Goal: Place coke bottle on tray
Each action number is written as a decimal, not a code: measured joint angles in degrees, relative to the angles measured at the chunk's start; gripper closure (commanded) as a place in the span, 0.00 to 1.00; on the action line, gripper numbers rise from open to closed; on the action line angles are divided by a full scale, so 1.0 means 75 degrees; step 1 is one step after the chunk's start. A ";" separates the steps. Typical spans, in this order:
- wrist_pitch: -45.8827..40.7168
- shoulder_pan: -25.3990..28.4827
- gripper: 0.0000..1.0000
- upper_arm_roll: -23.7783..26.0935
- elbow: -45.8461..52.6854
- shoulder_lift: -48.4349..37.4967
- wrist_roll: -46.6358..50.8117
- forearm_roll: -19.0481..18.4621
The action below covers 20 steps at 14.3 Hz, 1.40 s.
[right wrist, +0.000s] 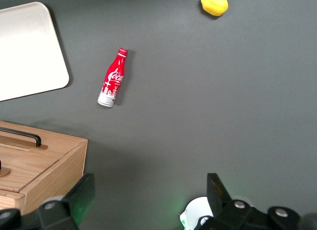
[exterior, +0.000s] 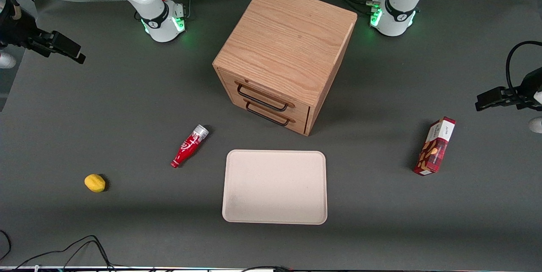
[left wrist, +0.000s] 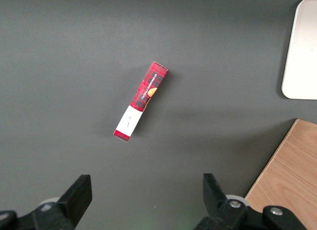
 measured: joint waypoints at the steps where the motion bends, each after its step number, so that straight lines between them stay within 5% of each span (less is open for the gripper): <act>1: 0.0000 -0.0010 0.00 0.0000 0.0000 0.0004 -0.0006 0.0001; 13: 0.0092 0.0000 0.00 0.0236 -0.0045 0.0225 0.0037 0.0215; 20: 0.1871 0.0041 0.00 0.1255 -0.0620 0.1621 0.2643 0.0432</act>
